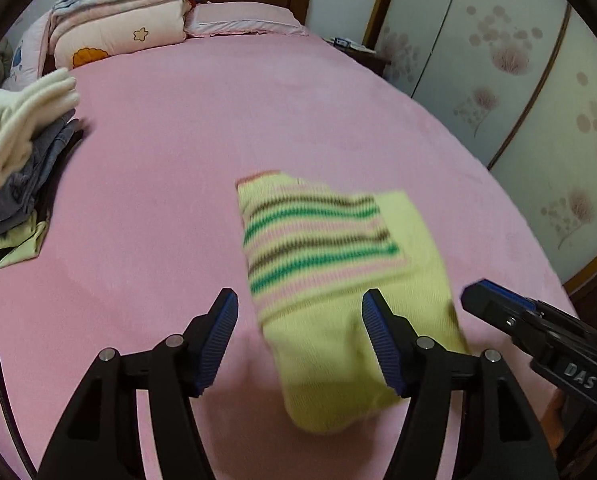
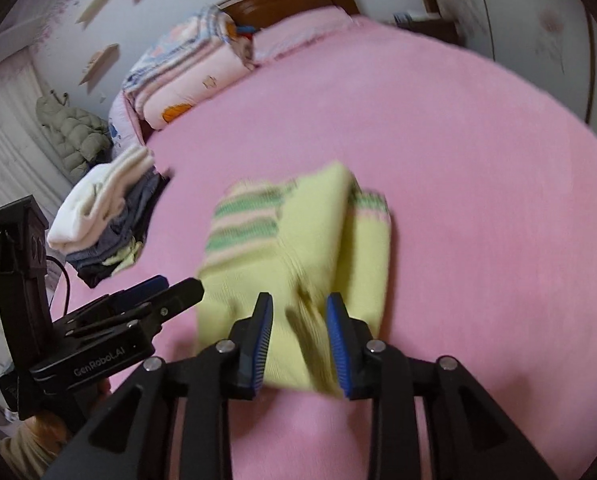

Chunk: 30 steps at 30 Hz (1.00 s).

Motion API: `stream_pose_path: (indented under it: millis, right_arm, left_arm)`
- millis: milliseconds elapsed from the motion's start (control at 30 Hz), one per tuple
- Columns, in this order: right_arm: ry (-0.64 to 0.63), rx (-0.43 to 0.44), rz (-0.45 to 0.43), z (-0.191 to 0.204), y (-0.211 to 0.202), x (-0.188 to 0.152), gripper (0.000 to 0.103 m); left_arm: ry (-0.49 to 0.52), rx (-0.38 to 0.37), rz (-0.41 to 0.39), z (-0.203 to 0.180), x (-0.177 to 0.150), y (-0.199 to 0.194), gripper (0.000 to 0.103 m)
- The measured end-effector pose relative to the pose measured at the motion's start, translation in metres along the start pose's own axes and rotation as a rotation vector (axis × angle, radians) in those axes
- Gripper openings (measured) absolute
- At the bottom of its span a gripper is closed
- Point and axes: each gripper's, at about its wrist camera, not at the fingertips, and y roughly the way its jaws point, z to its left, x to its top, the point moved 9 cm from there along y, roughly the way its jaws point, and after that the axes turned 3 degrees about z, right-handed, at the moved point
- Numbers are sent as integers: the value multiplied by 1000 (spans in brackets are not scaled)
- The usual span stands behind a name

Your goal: Fold large clothes

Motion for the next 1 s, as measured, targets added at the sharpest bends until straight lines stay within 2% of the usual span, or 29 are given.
stream_pose_path:
  millis: [100, 200, 233, 267, 300, 400, 567, 600, 633, 767, 867, 933, 1000]
  right_arm:
    - [-60, -3, -43, 9, 14, 26, 28]
    - [-86, 44, -7, 16, 37, 37, 28]
    - [-92, 44, 12, 17, 47, 37, 27]
    - [-100, 23, 33, 13, 55, 35, 25]
    - [-113, -44, 67, 2, 67, 32, 21]
    - [-96, -49, 93, -16, 79, 25, 22]
    - [-35, 11, 94, -22, 70, 28, 23]
    - [-28, 18, 90, -22, 66, 29, 27]
    - [-22, 22, 81, -21, 59, 31, 27]
    - [-19, 0, 31, -26, 28, 35, 31]
    - [-13, -16, 11, -29, 9, 35, 44]
    - [-8, -29, -5, -34, -4, 34, 61]
    - [11, -4, -10, -36, -15, 29, 73]
  left_arm:
    - [-33, -11, 30, 4, 14, 18, 63]
    - [-50, -31, 48, -4, 22, 34, 63]
    - [-48, -23, 62, -6, 23, 43, 57]
    - [-44, -23, 74, -9, 21, 49, 57]
    - [-39, -20, 77, -9, 21, 54, 57]
    - [-18, 0, 77, -13, 21, 64, 58]
    - [-32, 0, 80, -14, 22, 62, 69]
    - [-39, -3, 85, -12, 22, 62, 72]
    - [-51, -5, 90, -11, 21, 59, 76]
    - [-101, -8, 94, -3, 20, 38, 79]
    - [-116, 28, 115, 6, 19, 26, 88]
    - [-139, 25, 130, 10, 15, 17, 88]
    - [-158, 13, 129, 13, 12, 9, 88]
